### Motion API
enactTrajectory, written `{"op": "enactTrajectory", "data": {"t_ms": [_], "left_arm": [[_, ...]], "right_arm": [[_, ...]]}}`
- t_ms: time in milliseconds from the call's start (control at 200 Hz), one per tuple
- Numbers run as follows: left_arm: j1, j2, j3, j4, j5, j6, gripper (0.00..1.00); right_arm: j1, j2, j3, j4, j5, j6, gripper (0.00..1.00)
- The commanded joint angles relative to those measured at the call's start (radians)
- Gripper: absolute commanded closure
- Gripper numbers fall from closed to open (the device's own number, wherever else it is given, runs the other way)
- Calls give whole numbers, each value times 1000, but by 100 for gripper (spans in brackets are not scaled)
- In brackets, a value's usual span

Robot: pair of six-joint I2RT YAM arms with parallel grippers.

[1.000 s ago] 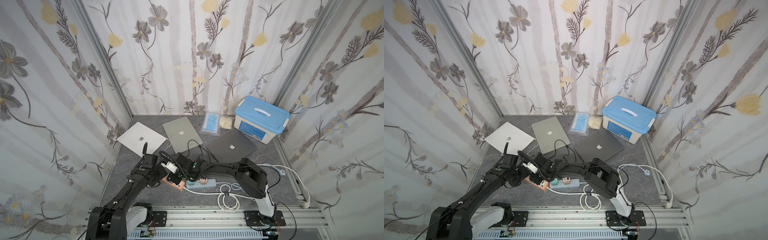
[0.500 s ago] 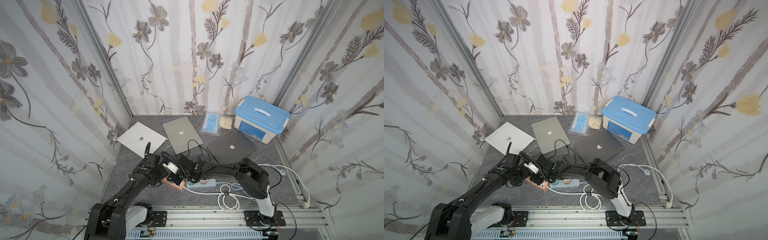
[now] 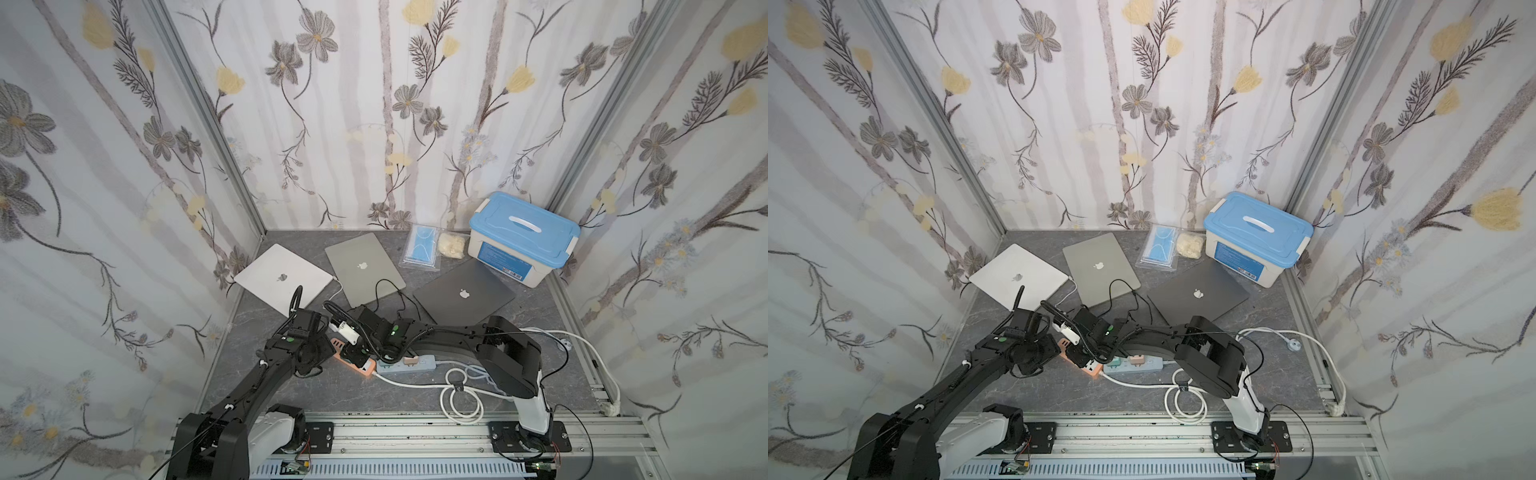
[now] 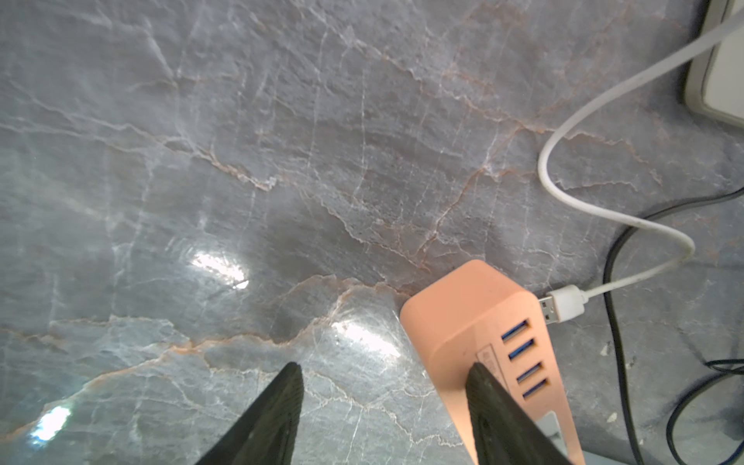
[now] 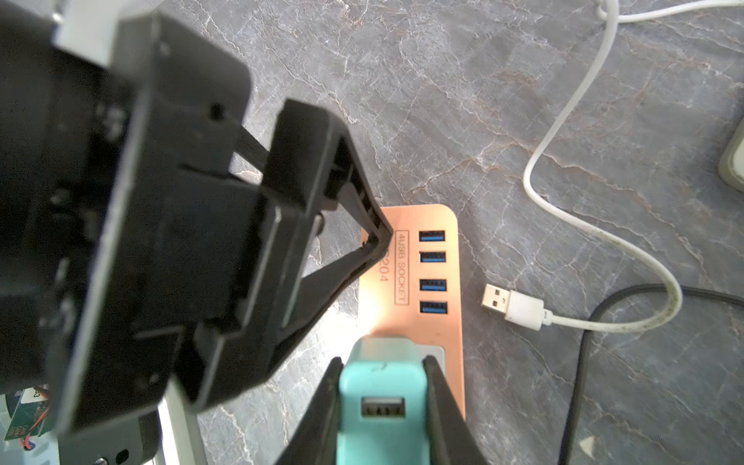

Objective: Unplug the laptop charger
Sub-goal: Remove the plug from the socket.

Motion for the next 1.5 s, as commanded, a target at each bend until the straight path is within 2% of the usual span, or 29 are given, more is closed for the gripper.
{"op": "enactTrajectory", "data": {"t_ms": [0, 425, 989, 1179, 1494], "left_arm": [[-3, 22, -2, -29, -31, 0, 33], [-1, 63, -18, 16, -20, 9, 32], [-1, 74, -32, 21, -26, 6, 32], [-3, 63, -37, 19, -29, 2, 32], [-3, 45, -53, 23, -26, -9, 33]], "right_arm": [[-1, 3, 2, -12, 28, -5, 100], [3, 29, 3, 14, -20, -9, 100], [1, -34, -24, 51, 8, 9, 100], [-3, -12, -3, 52, 2, 12, 100], [-2, -44, -26, 78, 47, 14, 100]]}}
